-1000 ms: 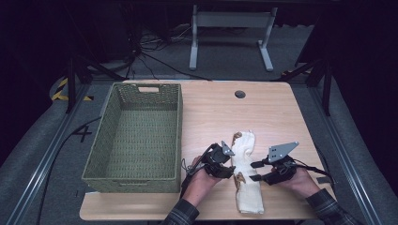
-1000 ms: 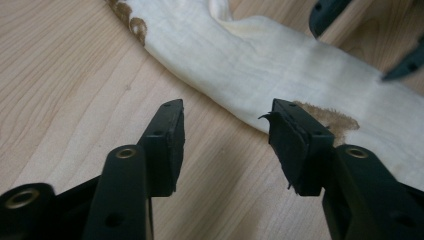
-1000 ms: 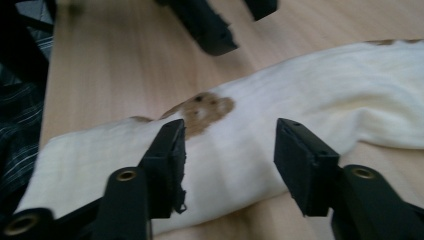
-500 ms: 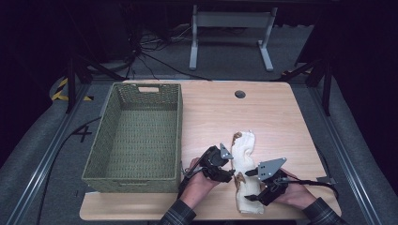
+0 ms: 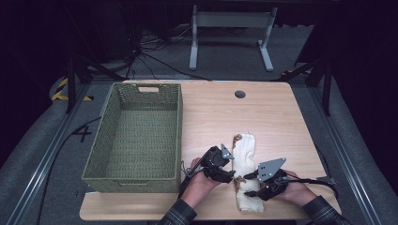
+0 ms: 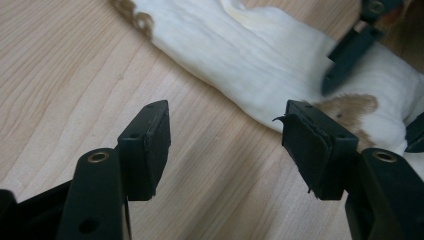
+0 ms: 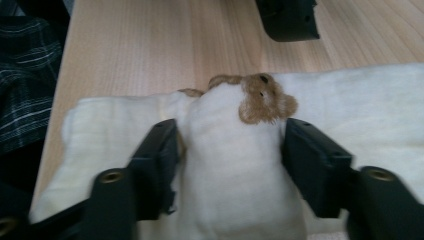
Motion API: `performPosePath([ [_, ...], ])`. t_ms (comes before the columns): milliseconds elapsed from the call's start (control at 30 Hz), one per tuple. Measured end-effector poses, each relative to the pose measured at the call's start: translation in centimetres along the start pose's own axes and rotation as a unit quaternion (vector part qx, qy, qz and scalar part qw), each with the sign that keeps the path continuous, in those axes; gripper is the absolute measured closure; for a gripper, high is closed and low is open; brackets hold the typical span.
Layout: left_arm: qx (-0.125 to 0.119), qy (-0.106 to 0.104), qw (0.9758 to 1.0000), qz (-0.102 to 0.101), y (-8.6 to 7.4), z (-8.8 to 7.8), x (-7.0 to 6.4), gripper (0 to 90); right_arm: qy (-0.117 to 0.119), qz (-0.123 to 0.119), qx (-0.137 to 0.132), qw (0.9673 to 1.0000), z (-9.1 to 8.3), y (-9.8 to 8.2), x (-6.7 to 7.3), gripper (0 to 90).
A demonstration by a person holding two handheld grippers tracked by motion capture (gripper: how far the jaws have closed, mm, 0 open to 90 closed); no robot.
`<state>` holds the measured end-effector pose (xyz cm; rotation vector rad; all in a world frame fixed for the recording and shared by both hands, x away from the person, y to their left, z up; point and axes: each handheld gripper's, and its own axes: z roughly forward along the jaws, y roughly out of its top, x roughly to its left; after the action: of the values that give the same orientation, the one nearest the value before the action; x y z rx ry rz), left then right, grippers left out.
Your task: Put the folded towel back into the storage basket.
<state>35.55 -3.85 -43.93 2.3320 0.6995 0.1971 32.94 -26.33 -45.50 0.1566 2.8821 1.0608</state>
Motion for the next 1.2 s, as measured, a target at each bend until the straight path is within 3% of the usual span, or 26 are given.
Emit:
performPosePath([
  [133, -0.003, -0.002, 1.0000, -0.006, 0.0, -0.1, 0.1, 36.9, 0.013, 0.000, -0.004, 0.9999, -0.2, 0.0, 0.6, 69.5],
  [233, -0.003, -0.003, 1.0000, -0.004, 0.1, -0.1, 0.1, 37.1, 0.034, 0.007, -0.008, 0.9994, -0.2, -0.1, 0.7, 78.5],
  [500, -0.011, -0.009, 0.9999, 0.000, 0.6, 0.0, 0.4, 36.9, 0.083, 0.010, -0.001, 0.9965, -0.4, 0.0, 1.9, 80.0],
  [700, -0.025, -0.012, 0.9995, 0.014, 2.7, 0.6, 0.7, 35.9, 0.091, 0.006, 0.001, 0.9959, -0.7, -0.1, 2.0, 79.9],
  [767, -0.028, -0.017, 0.9991, 0.028, 3.6, 1.0, 1.0, 35.4, 0.090, 0.005, 0.003, 0.9960, -0.7, -0.1, 2.0, 79.9],
  [800, -0.025, -0.025, 0.9991, 0.025, 4.0, 1.3, 1.2, 35.4, 0.090, 0.006, 0.003, 0.9959, -0.7, -0.1, 2.0, 79.9],
  [900, -0.014, -0.024, 0.9991, 0.033, 5.0, 2.4, 1.7, 34.8, 0.094, 0.010, 0.003, 0.9955, -0.7, -0.1, 1.9, 79.8],
  [967, 0.006, -0.025, 0.9987, 0.043, 5.5, 3.4, 2.2, 34.8, 0.095, 0.011, 0.003, 0.9954, -0.7, -0.1, 1.9, 79.8],
  [1033, 0.008, -0.025, 0.9988, 0.042, 5.8, 4.3, 2.8, 34.5, 0.095, 0.011, 0.003, 0.9954, -0.7, -0.1, 1.9, 79.8],
  [1100, 0.029, -0.032, 0.9979, 0.049, 6.1, 5.2, 3.5, 34.4, 0.095, 0.011, 0.003, 0.9954, -0.7, -0.1, 1.9, 79.8],
  [1200, 0.033, -0.035, 0.9971, 0.059, 6.6, 6.0, 3.9, 33.8, 0.095, 0.010, 0.004, 0.9954, -0.7, -0.1, 1.9, 79.8],
])
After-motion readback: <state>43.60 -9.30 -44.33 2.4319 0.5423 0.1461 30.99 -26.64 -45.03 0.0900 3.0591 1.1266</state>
